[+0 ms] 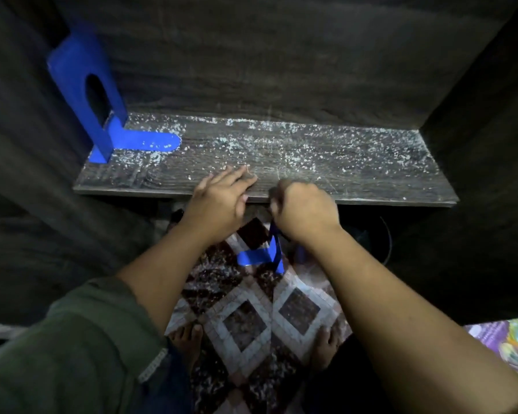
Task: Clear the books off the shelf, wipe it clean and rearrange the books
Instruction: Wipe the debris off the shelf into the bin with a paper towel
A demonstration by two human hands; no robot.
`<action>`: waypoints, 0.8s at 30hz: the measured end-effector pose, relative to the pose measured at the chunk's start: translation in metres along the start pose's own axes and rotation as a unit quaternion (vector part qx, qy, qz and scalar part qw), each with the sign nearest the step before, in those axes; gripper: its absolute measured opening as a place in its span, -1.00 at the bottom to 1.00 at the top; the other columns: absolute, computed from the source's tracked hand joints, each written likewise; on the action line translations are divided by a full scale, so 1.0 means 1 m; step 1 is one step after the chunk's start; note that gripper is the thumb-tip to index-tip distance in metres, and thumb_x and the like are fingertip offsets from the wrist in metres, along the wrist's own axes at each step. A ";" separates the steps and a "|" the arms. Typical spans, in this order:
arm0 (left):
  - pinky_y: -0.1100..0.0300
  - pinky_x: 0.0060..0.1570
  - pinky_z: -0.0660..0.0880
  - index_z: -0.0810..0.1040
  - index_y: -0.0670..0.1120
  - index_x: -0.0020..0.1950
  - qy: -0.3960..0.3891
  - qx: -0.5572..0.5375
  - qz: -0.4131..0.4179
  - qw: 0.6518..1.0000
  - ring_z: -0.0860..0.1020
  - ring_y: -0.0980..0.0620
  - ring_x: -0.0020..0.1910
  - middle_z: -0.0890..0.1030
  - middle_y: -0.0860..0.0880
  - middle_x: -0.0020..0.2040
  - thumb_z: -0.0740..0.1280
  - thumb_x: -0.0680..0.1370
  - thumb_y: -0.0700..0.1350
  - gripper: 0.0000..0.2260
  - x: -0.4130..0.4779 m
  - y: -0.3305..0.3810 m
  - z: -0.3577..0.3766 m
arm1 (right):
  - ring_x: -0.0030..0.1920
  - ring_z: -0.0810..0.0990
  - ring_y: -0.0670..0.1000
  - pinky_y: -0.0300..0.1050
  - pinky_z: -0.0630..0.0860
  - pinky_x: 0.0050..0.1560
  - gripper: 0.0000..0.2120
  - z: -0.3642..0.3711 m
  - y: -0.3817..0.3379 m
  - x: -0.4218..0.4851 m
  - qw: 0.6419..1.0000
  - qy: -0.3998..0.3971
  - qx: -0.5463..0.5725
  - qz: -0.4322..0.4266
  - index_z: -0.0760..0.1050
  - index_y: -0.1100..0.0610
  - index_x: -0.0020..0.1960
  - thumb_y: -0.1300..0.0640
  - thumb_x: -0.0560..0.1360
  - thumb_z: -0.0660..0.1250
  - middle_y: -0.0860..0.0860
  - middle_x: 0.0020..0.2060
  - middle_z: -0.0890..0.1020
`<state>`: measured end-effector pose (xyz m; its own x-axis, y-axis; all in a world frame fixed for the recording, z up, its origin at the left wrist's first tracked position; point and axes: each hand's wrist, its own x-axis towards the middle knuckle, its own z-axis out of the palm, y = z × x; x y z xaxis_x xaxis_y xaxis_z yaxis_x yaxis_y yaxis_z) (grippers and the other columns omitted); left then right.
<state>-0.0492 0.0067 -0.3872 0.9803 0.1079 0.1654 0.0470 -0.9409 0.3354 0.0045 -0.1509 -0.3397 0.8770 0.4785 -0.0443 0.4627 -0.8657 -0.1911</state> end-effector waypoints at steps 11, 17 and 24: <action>-0.20 0.38 0.14 0.48 -0.08 0.34 0.204 0.232 -0.133 0.942 0.17 -0.28 0.48 0.27 -0.21 0.49 0.40 0.43 -0.08 -0.53 -0.007 -0.056 -0.122 | 0.52 -0.34 0.13 0.11 -0.30 0.49 -0.11 0.057 0.024 0.019 0.994 0.003 -0.075 -0.083 -0.38 0.06 0.54 -0.08 0.54 0.22 0.06 0.55 -0.29; -0.22 0.14 0.42 0.33 -0.20 0.39 0.198 0.206 -0.263 0.922 0.41 -0.39 0.23 0.36 -0.34 0.34 0.38 0.51 -0.13 -0.52 0.023 -0.096 -0.188 | 0.54 -0.28 0.12 0.11 -0.26 0.50 -0.21 0.045 0.027 0.024 0.989 0.009 -0.081 -0.126 -0.29 0.04 0.57 -0.15 0.57 0.15 0.05 0.56 -0.23; -0.13 -0.02 0.47 0.50 -0.26 0.06 0.181 0.188 -0.232 0.937 0.53 -0.41 -0.01 0.56 -0.38 -0.02 0.31 0.56 -0.10 -0.78 0.038 -0.087 -0.191 | 0.53 -0.31 0.11 0.11 -0.28 0.49 -0.22 0.045 0.028 0.026 0.990 0.003 -0.061 -0.129 -0.25 0.02 0.58 -0.22 0.57 0.11 0.04 0.56 -0.24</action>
<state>-0.0524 0.1536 -0.2332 0.7105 0.5720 0.4099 0.5841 -0.8042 0.1098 0.0343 -0.1565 -0.3908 0.7279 0.6856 -0.0029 0.6835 -0.7260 -0.0752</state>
